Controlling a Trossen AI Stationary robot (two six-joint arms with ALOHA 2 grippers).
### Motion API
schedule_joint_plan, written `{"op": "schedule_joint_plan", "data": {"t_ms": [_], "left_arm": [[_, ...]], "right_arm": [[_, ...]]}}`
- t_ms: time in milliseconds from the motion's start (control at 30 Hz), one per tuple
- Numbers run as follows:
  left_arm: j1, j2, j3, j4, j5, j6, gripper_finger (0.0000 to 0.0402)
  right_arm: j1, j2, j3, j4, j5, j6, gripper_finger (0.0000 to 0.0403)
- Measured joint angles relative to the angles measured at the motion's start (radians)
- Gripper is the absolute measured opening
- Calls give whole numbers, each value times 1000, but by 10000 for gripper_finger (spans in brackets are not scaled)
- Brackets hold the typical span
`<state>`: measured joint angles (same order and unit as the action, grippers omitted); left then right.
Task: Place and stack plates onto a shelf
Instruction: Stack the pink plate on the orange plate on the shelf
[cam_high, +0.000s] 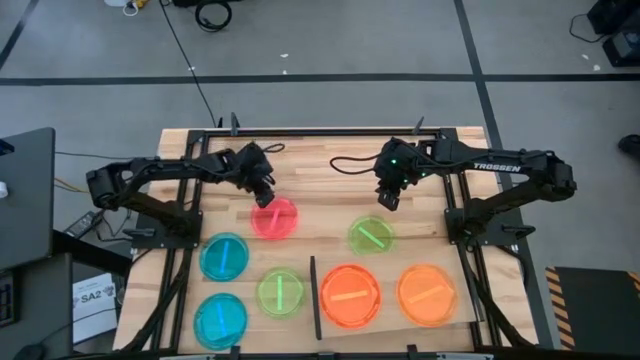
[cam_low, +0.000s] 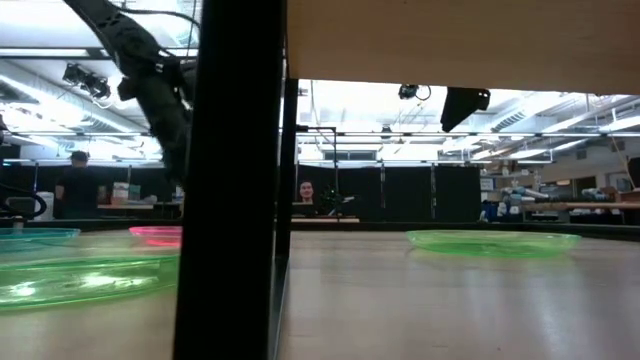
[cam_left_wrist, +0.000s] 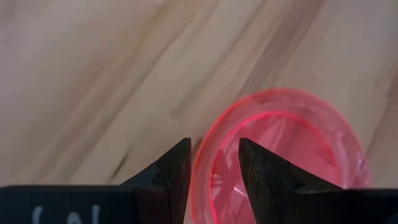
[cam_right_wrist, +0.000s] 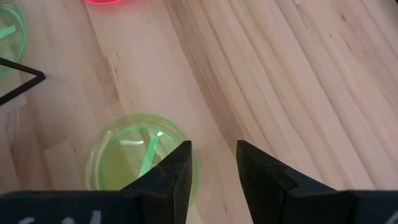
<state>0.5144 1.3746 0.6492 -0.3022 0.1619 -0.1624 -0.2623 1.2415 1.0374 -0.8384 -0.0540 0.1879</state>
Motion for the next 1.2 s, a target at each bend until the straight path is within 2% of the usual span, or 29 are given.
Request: {"op": "schedule_joint_plan", "data": {"t_ms": [233, 533, 967, 1200], "left_arm": [[0, 0, -52, 4, -3, -44, 141], [0, 0, -53, 0, -73, -69, 141], [-1, 0, -54, -1, -76, -85, 141], [-1, 1, -130, 72, -73, -141, 141]], "right_arm": [[0, 0, 0, 0, 0, -4, 132], [0, 0, 0, 0, 0, -6, 132], [0, 0, 0, -1, -1, -7, 132], [0, 0, 0, -1, -1, -7, 132]]}}
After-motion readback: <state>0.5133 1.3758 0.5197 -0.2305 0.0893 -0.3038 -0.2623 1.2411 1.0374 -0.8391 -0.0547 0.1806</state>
